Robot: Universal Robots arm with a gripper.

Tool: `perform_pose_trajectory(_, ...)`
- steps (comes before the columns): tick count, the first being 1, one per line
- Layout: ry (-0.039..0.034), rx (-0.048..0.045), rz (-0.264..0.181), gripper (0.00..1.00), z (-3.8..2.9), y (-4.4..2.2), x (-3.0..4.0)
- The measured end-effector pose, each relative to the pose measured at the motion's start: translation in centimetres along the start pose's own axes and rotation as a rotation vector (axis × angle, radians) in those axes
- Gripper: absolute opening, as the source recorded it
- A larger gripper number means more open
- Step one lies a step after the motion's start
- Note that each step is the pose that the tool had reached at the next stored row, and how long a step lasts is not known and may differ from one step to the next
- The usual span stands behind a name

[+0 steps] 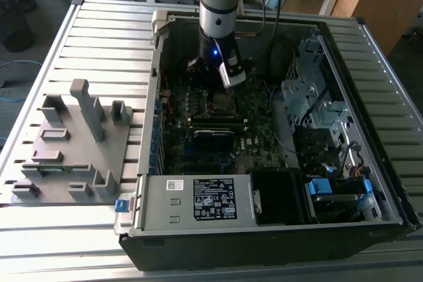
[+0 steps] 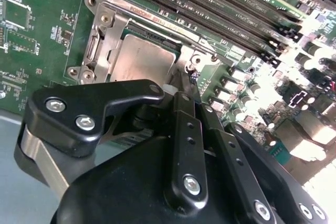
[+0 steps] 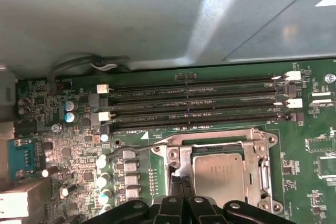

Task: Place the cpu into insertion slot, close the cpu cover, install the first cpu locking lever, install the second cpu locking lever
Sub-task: 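Close the cpu cover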

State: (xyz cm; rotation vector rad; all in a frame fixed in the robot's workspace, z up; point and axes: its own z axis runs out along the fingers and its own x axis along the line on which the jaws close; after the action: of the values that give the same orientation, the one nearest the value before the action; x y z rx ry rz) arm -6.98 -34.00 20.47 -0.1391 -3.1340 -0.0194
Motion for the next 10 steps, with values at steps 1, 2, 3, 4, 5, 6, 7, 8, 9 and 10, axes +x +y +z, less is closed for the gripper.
perform_pose_trajectory(1, 0.0, 0.0001, 0.0, 0.1, -0.14, 0.0, 0.0)
perform_pose_trajectory(2, 0.0, 0.0001, 0.0, 0.1, -0.32, 0.0, 0.0)
perform_pose_trajectory(3, 0.0001, 0.0001, 0.0, 0.1, -0.51, 0.0, 0.01)
perform_pose_trajectory(4, 0.0001, 0.0002, 0.0, 0.1, -0.72, 0.0, 0.01)
perform_pose_trajectory(5, 0.0001, 0.0003, 0.0, 0.1, -0.94, 0.01, 0.01)
perform_pose_trajectory(6, 0.0001, 0.0002, 0.0, 0.1, -1.14, 0.01, 0.01)
perform_pose_trajectory(7, 0.0001, 0.0002, 0.0, 0.1, -1.26, 0.01, 0.01)
perform_pose_trajectory(8, 0.0, 0.0, 0.0, 0.1, -1.26, 0.01, 0.01)
perform_pose_trajectory(9, -0.0001, -0.0002, 0.0, 0.1, -1.26, 0.02, 0.01)
perform_pose_trajectory(10, -0.0001, 0.0, 0.0, 0.1, -1.27, 0.01, 0.01)
